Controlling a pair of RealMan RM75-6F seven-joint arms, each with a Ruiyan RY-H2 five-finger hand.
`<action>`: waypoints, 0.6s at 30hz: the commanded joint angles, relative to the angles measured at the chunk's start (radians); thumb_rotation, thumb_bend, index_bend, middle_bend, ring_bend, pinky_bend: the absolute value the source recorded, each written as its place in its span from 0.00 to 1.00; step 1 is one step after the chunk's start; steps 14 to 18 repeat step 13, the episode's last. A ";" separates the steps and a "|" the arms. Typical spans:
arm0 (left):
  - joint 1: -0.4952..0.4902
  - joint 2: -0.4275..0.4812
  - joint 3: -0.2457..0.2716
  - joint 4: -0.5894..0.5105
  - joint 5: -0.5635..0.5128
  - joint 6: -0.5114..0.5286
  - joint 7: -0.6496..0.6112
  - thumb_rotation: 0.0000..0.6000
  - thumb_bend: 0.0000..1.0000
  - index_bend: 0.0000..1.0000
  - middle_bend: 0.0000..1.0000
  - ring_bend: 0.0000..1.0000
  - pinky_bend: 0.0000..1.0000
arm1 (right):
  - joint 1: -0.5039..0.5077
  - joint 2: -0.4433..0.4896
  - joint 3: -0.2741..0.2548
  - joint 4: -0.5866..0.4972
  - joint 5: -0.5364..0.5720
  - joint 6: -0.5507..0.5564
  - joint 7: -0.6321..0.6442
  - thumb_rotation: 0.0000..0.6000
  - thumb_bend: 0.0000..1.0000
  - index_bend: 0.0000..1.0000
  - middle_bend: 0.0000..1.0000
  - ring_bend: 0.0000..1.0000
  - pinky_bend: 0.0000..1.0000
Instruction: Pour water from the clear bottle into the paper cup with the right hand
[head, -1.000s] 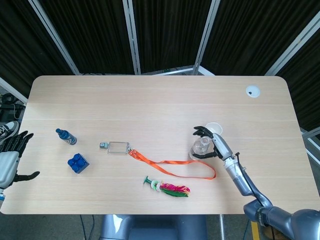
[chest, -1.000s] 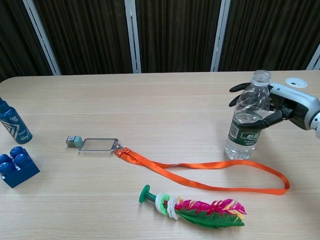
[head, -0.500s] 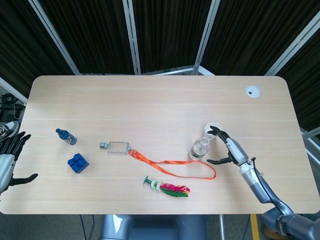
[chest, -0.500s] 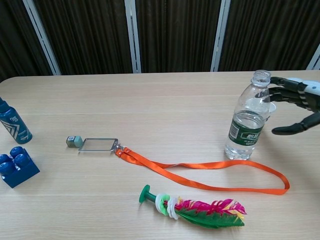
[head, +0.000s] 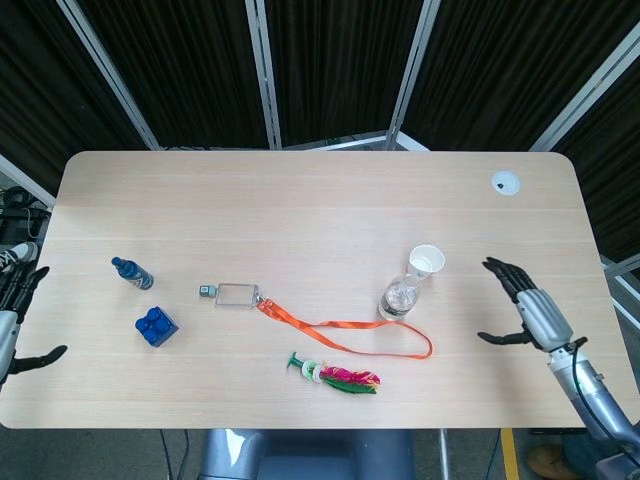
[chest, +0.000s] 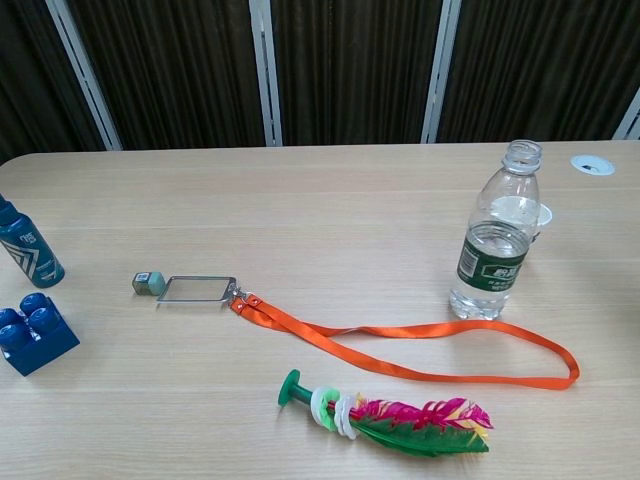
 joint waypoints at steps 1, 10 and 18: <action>0.015 -0.029 -0.009 -0.005 -0.007 0.036 0.051 1.00 0.04 0.00 0.00 0.00 0.00 | -0.095 0.071 0.057 -0.091 0.102 0.090 -0.268 1.00 0.00 0.00 0.00 0.00 0.00; 0.006 -0.055 -0.021 0.042 -0.004 0.033 0.055 1.00 0.04 0.00 0.00 0.00 0.00 | -0.167 0.171 0.098 -0.343 0.189 0.140 -0.524 1.00 0.00 0.00 0.00 0.00 0.00; -0.001 -0.059 -0.025 0.058 -0.005 0.022 0.040 1.00 0.04 0.00 0.00 0.00 0.00 | -0.182 0.201 0.101 -0.417 0.209 0.137 -0.586 1.00 0.00 0.00 0.00 0.00 0.00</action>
